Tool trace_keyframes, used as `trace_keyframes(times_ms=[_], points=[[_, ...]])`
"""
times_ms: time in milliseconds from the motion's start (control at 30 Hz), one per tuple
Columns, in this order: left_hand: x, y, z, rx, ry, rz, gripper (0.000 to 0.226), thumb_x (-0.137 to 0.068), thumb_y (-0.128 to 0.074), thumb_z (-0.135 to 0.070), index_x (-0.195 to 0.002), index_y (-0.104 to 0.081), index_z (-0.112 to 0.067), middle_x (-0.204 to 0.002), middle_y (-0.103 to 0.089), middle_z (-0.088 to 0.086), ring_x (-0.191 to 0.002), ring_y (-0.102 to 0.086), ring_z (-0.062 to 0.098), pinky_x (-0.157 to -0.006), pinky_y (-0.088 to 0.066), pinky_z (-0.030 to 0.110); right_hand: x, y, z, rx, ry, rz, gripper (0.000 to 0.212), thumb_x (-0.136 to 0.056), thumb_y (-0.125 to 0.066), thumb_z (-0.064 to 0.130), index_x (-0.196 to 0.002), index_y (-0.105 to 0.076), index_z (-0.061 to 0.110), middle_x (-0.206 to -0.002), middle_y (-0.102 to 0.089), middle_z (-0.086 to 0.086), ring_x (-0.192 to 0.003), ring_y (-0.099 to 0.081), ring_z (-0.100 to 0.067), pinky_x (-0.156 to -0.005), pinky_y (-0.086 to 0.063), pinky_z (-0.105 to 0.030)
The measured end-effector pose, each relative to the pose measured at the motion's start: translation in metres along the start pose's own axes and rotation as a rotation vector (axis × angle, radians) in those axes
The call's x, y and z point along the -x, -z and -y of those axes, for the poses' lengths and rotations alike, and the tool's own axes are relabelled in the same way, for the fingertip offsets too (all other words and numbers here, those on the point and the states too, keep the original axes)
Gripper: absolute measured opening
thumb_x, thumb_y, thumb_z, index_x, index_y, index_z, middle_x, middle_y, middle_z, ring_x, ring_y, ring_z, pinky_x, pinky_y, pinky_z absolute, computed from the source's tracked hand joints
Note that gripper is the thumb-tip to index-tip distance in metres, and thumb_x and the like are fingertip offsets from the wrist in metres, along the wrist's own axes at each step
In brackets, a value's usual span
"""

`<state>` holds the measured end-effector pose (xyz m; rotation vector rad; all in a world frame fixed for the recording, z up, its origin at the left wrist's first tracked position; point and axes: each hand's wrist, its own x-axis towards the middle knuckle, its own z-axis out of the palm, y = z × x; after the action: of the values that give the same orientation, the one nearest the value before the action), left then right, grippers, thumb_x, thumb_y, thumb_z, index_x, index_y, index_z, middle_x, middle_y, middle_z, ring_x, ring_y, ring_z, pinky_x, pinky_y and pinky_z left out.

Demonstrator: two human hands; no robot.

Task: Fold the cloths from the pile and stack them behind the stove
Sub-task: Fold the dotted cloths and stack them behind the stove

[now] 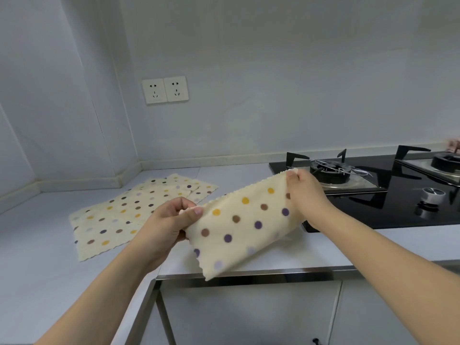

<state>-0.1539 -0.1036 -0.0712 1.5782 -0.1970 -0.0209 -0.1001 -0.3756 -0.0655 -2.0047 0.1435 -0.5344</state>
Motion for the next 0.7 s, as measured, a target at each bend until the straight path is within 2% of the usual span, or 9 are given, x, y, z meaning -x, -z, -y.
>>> trace_keyframes(times_ms=[67, 167, 233, 300, 400, 467, 500, 600, 700], points=[[-0.003, 0.003, 0.007, -0.089, 0.019, -0.041, 0.012, -0.091, -0.063, -0.013, -0.087, -0.055, -0.005, -0.071, -0.065, 0.009, -0.061, -0.059, 0.019, -0.051, -0.047, 0.027, -0.007, -0.007, -0.001, 0.272, 0.113, 0.019, 0.035, -0.104, -0.025, 0.034, -0.110, -0.048, 0.009, -0.097, -0.053, -0.003, -0.089, -0.051, -0.024, -0.077, -0.040, -0.035], [-0.011, 0.005, 0.020, -0.369, 0.038, -0.172, 0.012, -0.094, -0.060, -0.017, -0.088, -0.058, -0.007, -0.067, -0.065, 0.002, -0.052, -0.054, 0.013, -0.054, -0.044, 0.027, -0.017, -0.030, -0.008, 0.650, 0.215, 0.147, 0.021, -0.103, -0.024, 0.031, -0.105, -0.036, 0.014, -0.086, -0.053, -0.005, -0.080, -0.053, -0.029, -0.066, -0.039, -0.037], [-0.015, 0.008, 0.029, -0.651, 0.027, -0.245, 0.008, -0.095, -0.057, -0.023, -0.089, -0.060, -0.018, -0.077, -0.064, -0.005, -0.061, -0.056, 0.010, -0.058, -0.041, 0.026, -0.024, -0.051, -0.016, 0.789, 0.226, 0.262, 0.012, -0.103, -0.025, 0.028, -0.104, -0.032, 0.018, -0.087, -0.056, -0.006, -0.077, -0.053, -0.029, -0.063, -0.036, -0.036], [-0.017, 0.011, 0.037, -0.809, 0.001, -0.252, 0.010, -0.095, -0.053, -0.025, -0.087, -0.059, -0.025, -0.084, -0.061, -0.007, -0.071, -0.055, 0.009, -0.060, -0.038, 0.025, -0.029, -0.072, -0.024, 0.856, 0.225, 0.309, 0.018, -0.103, -0.026, 0.029, -0.111, -0.036, 0.016, -0.103, -0.058, -0.010, -0.089, -0.055, -0.031, -0.067, -0.036, -0.036], [-0.018, 0.015, 0.045, -0.863, 0.016, -0.250, 0.017, -0.096, -0.048, -0.026, -0.086, -0.061, -0.023, -0.084, -0.063, -0.006, -0.076, -0.057, 0.010, -0.061, -0.040, 0.023, -0.029, -0.092, -0.024, 0.950, 0.259, 0.146, 0.035, -0.101, -0.032, 0.037, -0.127, -0.038, 0.014, -0.127, -0.043, -0.010, -0.111, -0.044, -0.030, -0.085, -0.036, -0.039], [-0.021, 0.017, 0.047, -0.880, 0.022, -0.262, 0.017, -0.096, -0.047, -0.025, -0.087, -0.062, -0.021, -0.085, -0.063, -0.006, -0.075, -0.057, 0.010, -0.061, -0.041, 0.022, -0.015, -0.097, -0.017, 0.942, 0.338, 0.009, 0.039, -0.098, -0.038, 0.037, -0.131, -0.039, 0.016, -0.128, -0.038, -0.008, -0.113, -0.038, -0.028, -0.090, -0.033, -0.039], [-0.021, 0.017, 0.048, -0.886, 0.023, -0.263, 0.016, -0.095, -0.048, -0.023, -0.089, -0.062, -0.021, -0.086, -0.063, -0.006, -0.076, -0.057, 0.010, -0.062, -0.042, 0.021, -0.005, -0.098, -0.014, 0.934, 0.382, 0.013, 0.039, -0.097, -0.039, 0.037, -0.130, -0.040, 0.016, -0.127, -0.038, -0.007, -0.112, -0.038, -0.028, -0.090, -0.032, -0.039], [-0.022, 0.016, 0.048, -0.894, 0.038, -0.256, 0.015, -0.094, -0.047, -0.020, -0.093, -0.062, -0.022, -0.089, -0.063, -0.007, -0.077, -0.058, 0.010, -0.061, -0.042, 0.021, 0.026, -0.103, -0.017, 0.923, 0.288, 0.300, 0.050, -0.096, -0.029, 0.050, -0.130, -0.043, 0.016, -0.131, -0.041, -0.009, -0.120, -0.037, -0.030, -0.100, -0.029, -0.042], [-0.023, 0.017, 0.047, -0.889, 0.072, -0.254, 0.016, -0.094, -0.046, -0.017, -0.095, -0.061, -0.023, -0.084, -0.062, -0.003, -0.071, -0.057, 0.014, -0.059, -0.042, 0.024, 0.033, -0.102, -0.021, 0.894, 0.157, 0.493, 0.065, -0.094, -0.018, 0.059, -0.142, -0.032, 0.018, -0.148, -0.027, -0.012, -0.137, -0.021, -0.032, -0.113, -0.014, -0.049]])
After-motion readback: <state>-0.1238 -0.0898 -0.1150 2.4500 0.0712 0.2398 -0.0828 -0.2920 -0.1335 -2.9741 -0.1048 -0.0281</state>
